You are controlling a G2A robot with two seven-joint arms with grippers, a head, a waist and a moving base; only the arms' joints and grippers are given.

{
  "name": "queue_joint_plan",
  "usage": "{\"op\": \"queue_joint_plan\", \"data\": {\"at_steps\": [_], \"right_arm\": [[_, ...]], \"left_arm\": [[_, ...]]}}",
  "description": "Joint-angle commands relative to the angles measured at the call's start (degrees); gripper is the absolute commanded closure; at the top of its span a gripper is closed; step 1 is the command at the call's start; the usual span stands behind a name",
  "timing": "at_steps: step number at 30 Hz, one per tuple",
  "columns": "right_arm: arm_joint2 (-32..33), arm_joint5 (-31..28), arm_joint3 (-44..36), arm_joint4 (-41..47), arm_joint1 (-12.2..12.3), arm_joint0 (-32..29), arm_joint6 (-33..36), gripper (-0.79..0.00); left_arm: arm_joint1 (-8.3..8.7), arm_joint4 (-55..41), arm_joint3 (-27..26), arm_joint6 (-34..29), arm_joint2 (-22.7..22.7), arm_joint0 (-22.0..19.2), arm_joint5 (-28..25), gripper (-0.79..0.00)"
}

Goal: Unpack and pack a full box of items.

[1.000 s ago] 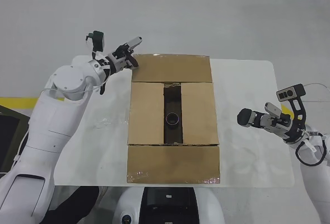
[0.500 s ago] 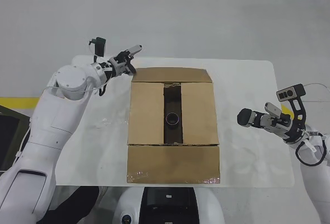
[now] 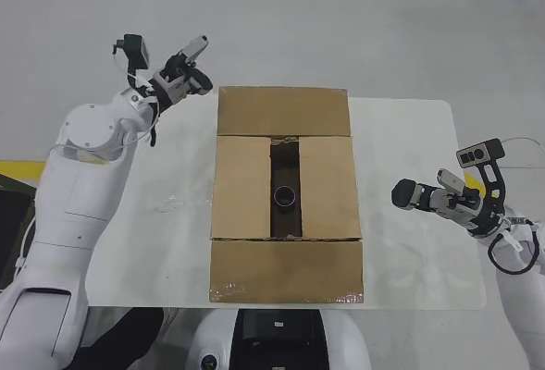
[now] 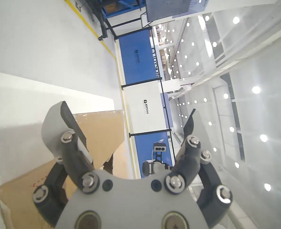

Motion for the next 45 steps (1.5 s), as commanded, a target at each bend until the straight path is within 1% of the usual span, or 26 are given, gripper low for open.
{"op": "queue_joint_plan", "data": {"at_steps": [1, 5, 9, 12, 15, 20, 26, 30, 45], "right_arm": [[0.00, 0.00, 0.00, 0.00, 0.00, 0.00, 0.00, -0.785], [0.00, 0.00, 0.00, 0.00, 0.00, 0.00, 0.00, -0.785], [0.00, 0.00, 0.00, 0.00, 0.00, 0.00, 0.00, -0.785], [0.00, 0.00, 0.00, 0.00, 0.00, 0.00, 0.00, -0.785], [0.00, 0.00, 0.00, 0.00, 0.00, 0.00, 0.00, -0.785], [0.00, 0.00, 0.00, 0.00, 0.00, 0.00, 0.00, -0.785], [0.00, 0.00, 0.00, 0.00, 0.00, 0.00, 0.00, -0.785], [0.00, 0.00, 0.00, 0.00, 0.00, 0.00, 0.00, -0.785], [0.00, 0.00, 0.00, 0.00, 0.00, 0.00, 0.00, -0.785]], "left_arm": [[0.62, -0.55, -2.44, -1.74, -2.42, 2.06, -0.91, -0.785], [1.83, -1.01, -6.53, -4.85, -6.81, 6.99, -1.24, -0.785], [2.90, -1.85, -9.68, -9.20, -10.98, 12.28, -3.76, -0.785], [3.64, -2.48, -9.76, -13.22, -14.06, 15.36, -6.42, -0.785], [4.27, -2.78, -8.01, -17.14, -16.40, 17.04, -8.65, -0.785], [5.05, -3.79, -5.30, -22.78, -18.97, 17.79, -10.92, -0.785], [5.64, -4.32, -2.36, -26.44, -20.28, 18.25, -12.30, -0.785], [5.85, -2.96, -0.45, -25.51, -20.30, 17.88, -12.72, -0.785], [5.85, -2.96, -0.45, -25.51, -20.30, 17.88, -12.72, -0.785]]}}
